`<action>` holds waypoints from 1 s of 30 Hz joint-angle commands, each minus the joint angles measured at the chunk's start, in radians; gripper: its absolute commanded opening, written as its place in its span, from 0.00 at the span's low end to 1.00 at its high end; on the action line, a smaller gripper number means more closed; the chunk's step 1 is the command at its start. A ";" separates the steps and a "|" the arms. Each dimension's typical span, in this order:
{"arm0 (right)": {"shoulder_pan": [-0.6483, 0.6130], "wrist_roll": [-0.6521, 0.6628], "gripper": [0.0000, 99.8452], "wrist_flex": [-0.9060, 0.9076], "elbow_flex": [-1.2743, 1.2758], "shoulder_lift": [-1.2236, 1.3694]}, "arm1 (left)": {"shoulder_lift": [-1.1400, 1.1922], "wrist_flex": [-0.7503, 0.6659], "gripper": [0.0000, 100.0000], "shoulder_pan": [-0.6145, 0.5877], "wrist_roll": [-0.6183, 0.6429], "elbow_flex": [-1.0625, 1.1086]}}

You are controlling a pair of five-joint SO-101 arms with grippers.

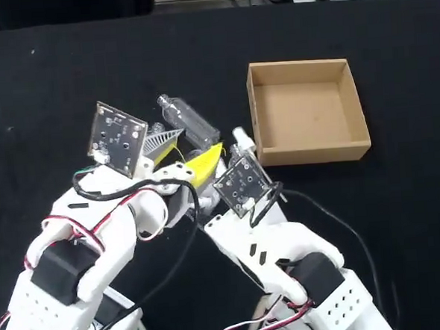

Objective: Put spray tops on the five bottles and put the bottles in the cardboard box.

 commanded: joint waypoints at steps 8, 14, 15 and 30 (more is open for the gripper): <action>-0.003 0.008 0.01 -0.025 -0.062 -0.001 | -0.009 -0.213 0.20 -0.004 -0.008 0.127; -0.003 0.008 0.01 -0.023 -0.062 0.001 | 0.000 -0.276 0.20 -0.004 -0.008 0.137; -0.003 0.008 0.01 -0.023 -0.062 0.001 | 0.014 -0.279 0.20 -0.004 -0.008 0.137; -0.003 0.009 0.01 -0.025 -0.062 0.004 | 0.112 -0.273 0.20 -0.012 -0.008 -0.142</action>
